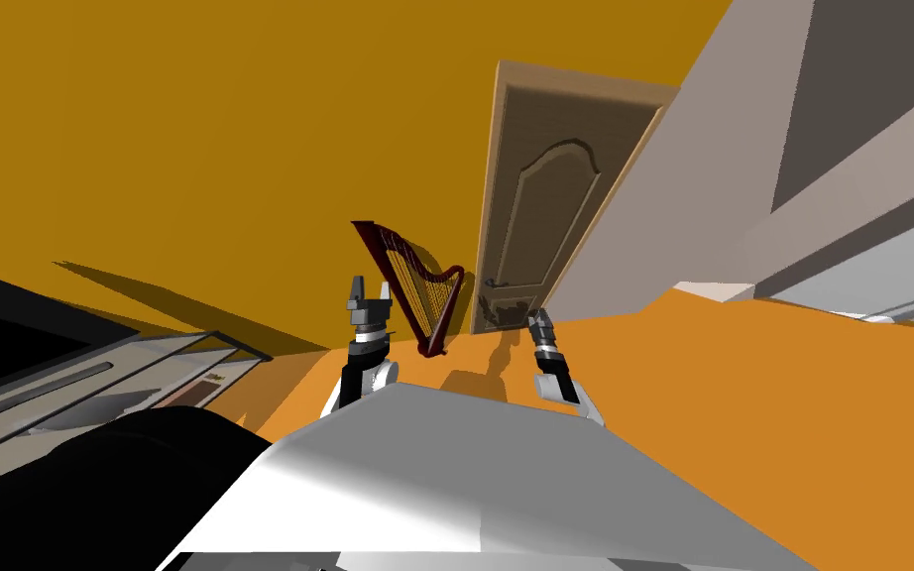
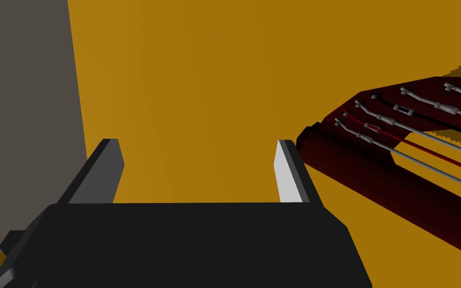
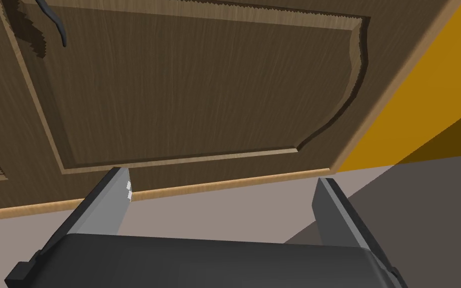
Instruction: Pull the door open
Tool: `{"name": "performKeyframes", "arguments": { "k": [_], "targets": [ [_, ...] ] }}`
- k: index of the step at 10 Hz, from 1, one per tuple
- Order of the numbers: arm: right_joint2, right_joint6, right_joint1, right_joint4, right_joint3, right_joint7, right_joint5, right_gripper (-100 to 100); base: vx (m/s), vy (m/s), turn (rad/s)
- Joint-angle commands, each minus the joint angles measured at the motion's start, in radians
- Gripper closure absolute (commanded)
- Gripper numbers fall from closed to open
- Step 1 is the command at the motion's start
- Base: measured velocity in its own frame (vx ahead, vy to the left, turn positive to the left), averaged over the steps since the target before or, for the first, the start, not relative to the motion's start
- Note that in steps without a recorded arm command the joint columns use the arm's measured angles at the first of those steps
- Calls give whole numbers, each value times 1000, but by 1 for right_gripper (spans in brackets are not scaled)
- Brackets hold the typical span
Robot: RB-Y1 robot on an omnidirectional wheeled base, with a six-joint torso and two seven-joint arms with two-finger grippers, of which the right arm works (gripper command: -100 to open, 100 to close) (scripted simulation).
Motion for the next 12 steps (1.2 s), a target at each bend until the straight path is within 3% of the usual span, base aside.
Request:
{"name": "performKeyframes", "arguments": {
  "k": [1,10,12],
  "targets": [
    [-8,-8,-14,47,1,-5,-5,-100,89,-12,139],
    [-50,-49,-105,301,3,-32,-30,-100,93,-41,143],
    [-54,-54,-115,331,3,-35,-33,-100,51,-28,64]
  ]
}}
